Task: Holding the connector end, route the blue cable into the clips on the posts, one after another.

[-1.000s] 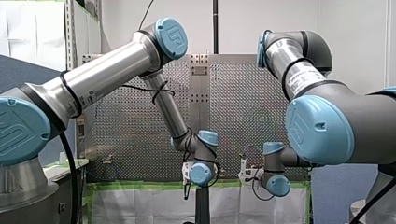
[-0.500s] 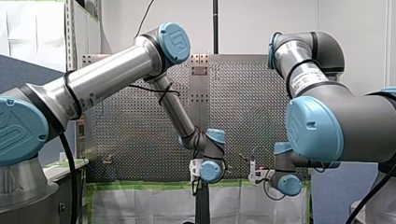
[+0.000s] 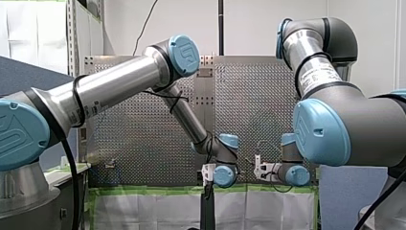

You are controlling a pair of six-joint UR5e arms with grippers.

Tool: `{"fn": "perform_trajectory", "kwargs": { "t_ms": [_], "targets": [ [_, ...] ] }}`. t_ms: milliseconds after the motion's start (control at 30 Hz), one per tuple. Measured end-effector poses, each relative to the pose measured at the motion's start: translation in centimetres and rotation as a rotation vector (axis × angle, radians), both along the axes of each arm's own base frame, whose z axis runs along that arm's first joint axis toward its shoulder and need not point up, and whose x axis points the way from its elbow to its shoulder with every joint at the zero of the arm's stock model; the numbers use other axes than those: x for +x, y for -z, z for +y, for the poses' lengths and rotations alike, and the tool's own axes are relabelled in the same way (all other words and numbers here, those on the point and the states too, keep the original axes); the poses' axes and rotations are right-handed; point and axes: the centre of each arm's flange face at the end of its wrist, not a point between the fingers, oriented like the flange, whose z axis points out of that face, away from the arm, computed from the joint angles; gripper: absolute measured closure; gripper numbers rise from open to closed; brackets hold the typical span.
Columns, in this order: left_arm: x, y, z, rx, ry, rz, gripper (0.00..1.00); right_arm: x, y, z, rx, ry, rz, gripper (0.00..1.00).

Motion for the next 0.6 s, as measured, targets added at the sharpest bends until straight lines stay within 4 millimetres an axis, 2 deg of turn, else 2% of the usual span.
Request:
{"fn": "perform_trajectory", "kwargs": {
  "t_ms": [233, 600],
  "targets": [
    [1.0, -1.8, -1.9, -0.039, -0.001, -0.032, 1.0, -0.1, 0.0, 0.1, 0.011, -0.005, 0.008, 1.0],
    [0.2, -2.2, -2.8, -0.036, 0.001, -0.03, 1.0, -0.3, -0.1, -0.4, 0.007, 0.017, -0.007, 1.0]
  ]
}}
